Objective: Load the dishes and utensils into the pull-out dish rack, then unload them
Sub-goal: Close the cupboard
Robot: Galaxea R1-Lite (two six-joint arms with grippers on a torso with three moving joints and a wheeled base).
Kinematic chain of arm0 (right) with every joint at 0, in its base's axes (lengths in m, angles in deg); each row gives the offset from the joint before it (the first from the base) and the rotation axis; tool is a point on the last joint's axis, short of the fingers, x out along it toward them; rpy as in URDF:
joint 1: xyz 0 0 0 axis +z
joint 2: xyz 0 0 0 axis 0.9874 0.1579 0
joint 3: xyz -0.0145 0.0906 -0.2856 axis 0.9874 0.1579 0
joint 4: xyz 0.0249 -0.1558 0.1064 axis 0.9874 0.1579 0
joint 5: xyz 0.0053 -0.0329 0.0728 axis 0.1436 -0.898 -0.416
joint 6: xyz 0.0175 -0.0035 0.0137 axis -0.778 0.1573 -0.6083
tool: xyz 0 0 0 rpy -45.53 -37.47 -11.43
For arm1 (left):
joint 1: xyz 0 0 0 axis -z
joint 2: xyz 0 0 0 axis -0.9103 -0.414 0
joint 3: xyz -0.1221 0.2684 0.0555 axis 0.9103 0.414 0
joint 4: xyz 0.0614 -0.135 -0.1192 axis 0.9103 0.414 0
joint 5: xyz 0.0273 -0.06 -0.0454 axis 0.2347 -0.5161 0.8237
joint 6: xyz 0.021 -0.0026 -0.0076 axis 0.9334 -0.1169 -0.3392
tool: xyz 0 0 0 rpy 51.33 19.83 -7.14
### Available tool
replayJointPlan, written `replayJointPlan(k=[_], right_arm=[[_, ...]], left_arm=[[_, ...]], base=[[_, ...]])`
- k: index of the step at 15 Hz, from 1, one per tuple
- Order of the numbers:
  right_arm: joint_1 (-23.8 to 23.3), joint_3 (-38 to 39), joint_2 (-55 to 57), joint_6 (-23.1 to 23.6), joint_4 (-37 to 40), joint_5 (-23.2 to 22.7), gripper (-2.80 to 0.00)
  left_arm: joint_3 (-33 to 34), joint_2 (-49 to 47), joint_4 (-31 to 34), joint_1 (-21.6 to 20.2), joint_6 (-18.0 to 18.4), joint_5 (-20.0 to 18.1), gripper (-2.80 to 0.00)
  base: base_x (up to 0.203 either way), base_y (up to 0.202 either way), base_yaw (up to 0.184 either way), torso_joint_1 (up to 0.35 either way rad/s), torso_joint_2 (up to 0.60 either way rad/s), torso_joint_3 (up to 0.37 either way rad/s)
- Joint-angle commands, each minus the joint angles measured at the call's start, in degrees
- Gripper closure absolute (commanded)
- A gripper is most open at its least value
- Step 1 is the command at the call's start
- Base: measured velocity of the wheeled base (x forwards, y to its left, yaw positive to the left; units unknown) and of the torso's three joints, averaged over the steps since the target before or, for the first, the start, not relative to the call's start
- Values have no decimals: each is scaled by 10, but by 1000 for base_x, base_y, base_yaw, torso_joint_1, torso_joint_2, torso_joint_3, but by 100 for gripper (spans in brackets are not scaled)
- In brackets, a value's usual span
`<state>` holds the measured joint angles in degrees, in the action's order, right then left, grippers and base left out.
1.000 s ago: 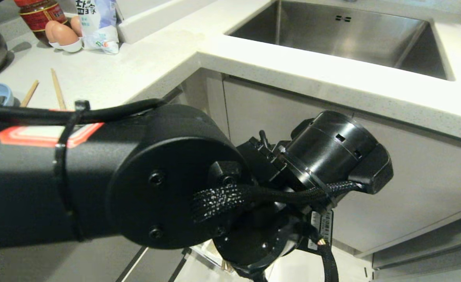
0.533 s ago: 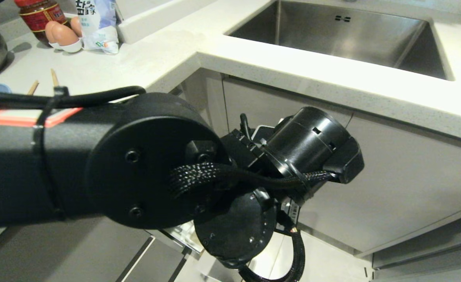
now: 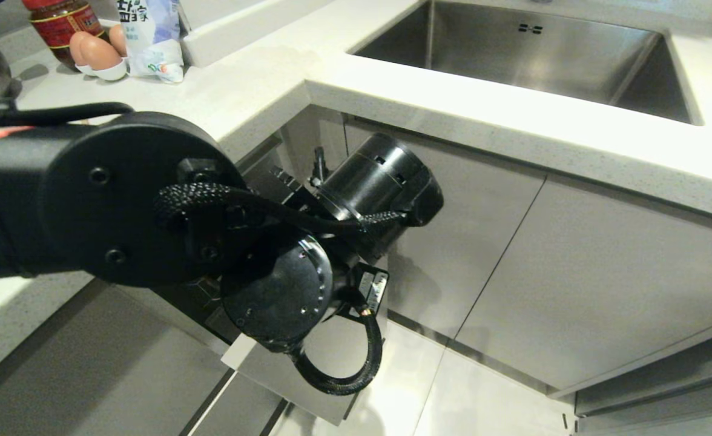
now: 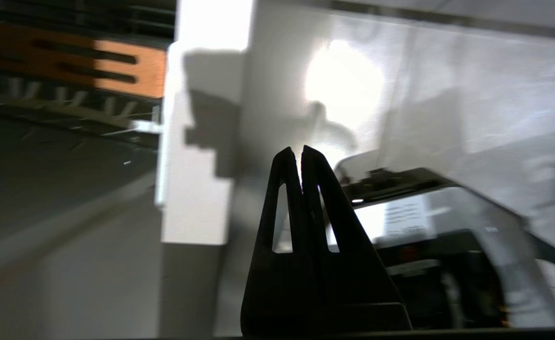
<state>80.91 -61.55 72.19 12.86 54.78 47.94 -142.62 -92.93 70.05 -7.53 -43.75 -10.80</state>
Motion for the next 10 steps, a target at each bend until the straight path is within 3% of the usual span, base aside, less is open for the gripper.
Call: replayJointPlan(k=[1,7,10], right_arm=[[0,0,0,0,0,0,0],[0,0,0,0,0,0,0],[0,0,0,0,0,0,0]], left_arm=[[15,22,2,-33,21,3,0],[38,60,-1,-145,108,3,0],[38,73,-2,-155,119,2,0]], base=[[0,0,0,0,0,0],[0,0,0,0,0,0],[0,0,0,0,0,0]])
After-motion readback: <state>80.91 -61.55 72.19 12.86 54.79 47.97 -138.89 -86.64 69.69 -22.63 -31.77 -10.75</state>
